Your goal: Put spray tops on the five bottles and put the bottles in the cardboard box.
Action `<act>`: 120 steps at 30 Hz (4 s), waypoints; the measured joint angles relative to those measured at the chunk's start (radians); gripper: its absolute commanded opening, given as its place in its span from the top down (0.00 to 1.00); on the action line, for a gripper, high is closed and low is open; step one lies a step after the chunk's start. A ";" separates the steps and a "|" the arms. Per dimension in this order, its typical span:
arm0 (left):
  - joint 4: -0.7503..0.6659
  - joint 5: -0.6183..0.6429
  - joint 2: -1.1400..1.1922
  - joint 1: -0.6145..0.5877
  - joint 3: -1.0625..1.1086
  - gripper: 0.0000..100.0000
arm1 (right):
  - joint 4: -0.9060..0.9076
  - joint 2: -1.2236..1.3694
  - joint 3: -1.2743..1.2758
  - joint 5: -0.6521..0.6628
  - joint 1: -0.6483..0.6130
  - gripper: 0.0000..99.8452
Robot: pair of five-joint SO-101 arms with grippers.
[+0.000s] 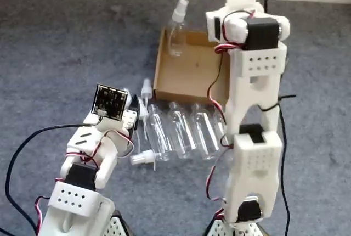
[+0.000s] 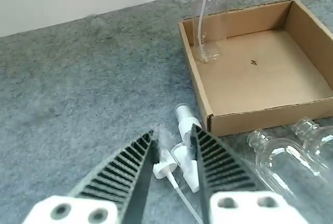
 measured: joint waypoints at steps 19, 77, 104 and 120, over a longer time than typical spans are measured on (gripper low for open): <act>0.588 -0.164 0.069 -0.170 -0.262 0.80 | -0.333 -0.796 1.849 0.233 0.005 0.68; 0.405 -0.166 0.117 -0.238 -0.049 0.80 | -0.542 -0.460 1.714 0.295 0.534 0.74; 0.405 -0.166 0.117 -0.238 -0.046 0.80 | -0.371 -0.192 1.399 0.203 0.532 0.73; 0.405 -0.166 0.117 -0.238 -0.046 0.80 | -0.496 -0.275 1.657 0.107 0.532 0.77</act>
